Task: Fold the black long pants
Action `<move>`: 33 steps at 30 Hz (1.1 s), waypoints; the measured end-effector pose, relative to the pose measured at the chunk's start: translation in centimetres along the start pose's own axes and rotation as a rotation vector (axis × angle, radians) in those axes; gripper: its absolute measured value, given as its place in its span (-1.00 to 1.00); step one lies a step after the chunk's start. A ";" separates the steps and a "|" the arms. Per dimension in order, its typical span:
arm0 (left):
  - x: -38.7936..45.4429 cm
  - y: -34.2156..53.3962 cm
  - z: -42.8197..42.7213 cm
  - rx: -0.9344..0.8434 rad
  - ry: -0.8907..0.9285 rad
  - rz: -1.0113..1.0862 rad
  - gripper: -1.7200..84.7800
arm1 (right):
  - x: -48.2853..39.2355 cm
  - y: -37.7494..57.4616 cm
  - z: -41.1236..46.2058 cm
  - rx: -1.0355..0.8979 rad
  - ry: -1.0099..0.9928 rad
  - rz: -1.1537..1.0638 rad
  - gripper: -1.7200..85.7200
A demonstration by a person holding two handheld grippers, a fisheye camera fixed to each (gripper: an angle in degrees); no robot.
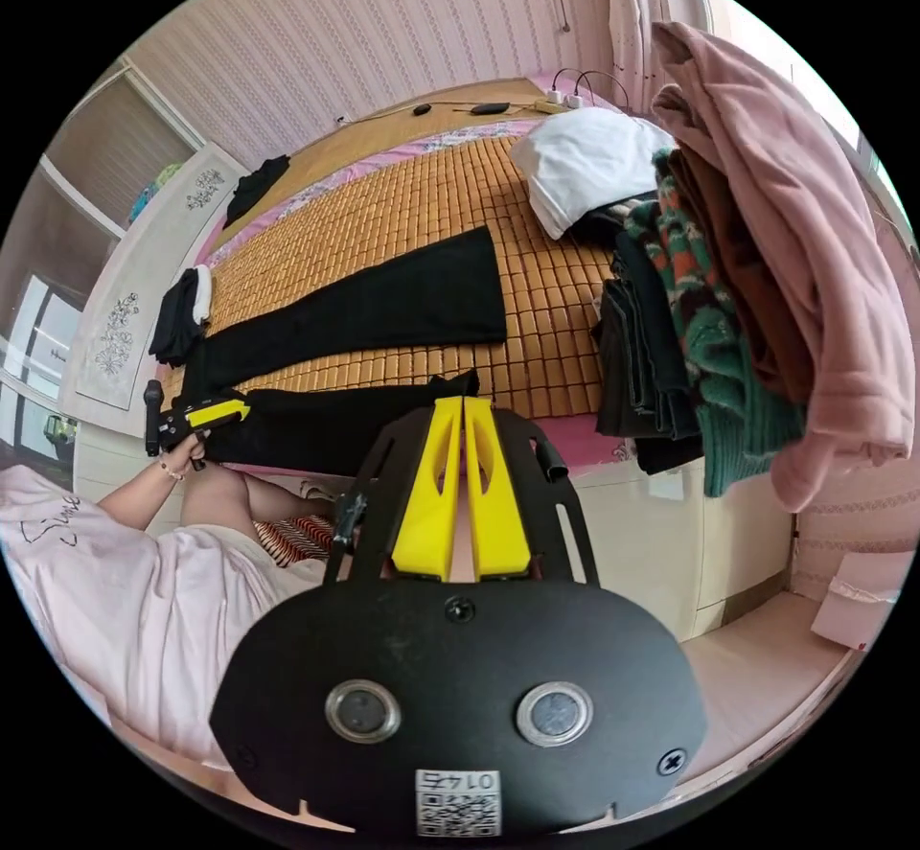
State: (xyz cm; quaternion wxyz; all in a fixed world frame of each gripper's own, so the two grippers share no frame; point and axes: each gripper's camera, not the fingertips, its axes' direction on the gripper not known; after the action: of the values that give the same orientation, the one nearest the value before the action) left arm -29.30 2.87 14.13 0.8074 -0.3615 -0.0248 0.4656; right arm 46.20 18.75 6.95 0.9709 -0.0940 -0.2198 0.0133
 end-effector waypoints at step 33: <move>-18.9 3.7 1.0 -0.109 -0.403 -0.924 -0.98 | -1.7 -20.8 20.3 -0.086 0.166 -0.102 -0.98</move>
State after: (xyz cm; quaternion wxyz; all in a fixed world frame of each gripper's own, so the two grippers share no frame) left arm -43.10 -10.00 18.27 0.8882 -0.2574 -0.3618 0.1181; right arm 35.60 1.82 28.09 0.9803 -0.1249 -0.1435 -0.0535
